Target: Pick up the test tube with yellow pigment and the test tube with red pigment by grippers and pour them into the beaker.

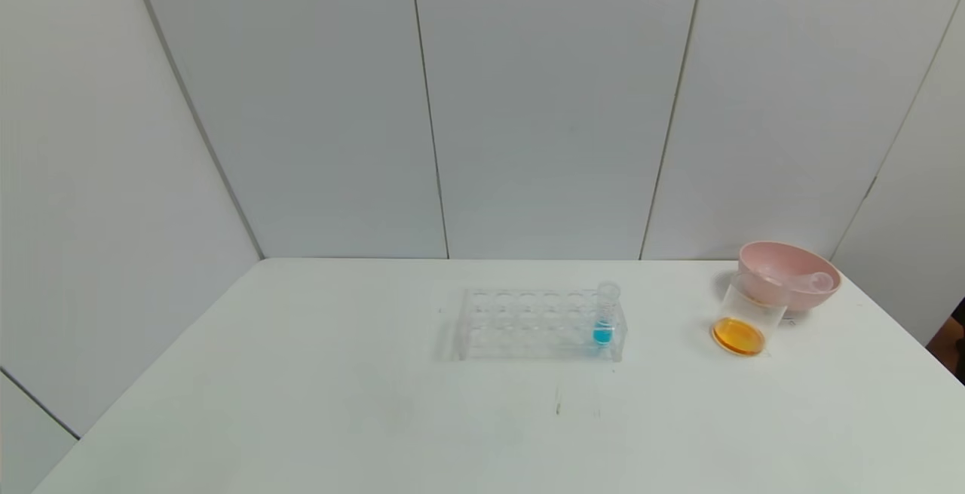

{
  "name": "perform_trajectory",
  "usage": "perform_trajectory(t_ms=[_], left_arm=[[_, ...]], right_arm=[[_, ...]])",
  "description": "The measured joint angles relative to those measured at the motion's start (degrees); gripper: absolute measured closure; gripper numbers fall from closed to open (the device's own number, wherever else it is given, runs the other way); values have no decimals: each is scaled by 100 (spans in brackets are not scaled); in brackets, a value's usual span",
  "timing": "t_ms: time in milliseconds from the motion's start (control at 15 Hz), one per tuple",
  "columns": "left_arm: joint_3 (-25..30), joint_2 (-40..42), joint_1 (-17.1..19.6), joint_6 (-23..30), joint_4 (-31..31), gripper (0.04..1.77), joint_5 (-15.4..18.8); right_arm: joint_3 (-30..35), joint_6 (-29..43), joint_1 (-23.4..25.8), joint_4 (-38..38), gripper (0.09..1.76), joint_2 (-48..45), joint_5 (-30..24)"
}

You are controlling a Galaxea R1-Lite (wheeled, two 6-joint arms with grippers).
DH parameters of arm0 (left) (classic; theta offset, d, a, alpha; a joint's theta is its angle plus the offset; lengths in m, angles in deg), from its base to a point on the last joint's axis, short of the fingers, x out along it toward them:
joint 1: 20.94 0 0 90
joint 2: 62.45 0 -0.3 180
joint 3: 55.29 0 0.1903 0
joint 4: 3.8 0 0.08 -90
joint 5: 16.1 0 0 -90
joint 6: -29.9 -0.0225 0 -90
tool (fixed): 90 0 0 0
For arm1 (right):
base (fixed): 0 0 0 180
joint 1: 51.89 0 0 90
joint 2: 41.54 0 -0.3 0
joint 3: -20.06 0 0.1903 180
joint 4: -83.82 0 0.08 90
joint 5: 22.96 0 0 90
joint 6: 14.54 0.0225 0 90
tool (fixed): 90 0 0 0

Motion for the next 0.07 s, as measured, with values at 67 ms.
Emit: perform_trajectory(t_ms=[67], left_arm=[[0, 0, 0, 0, 0, 5, 0]], right_arm=[[9, -4, 0, 2, 15, -33, -2]])
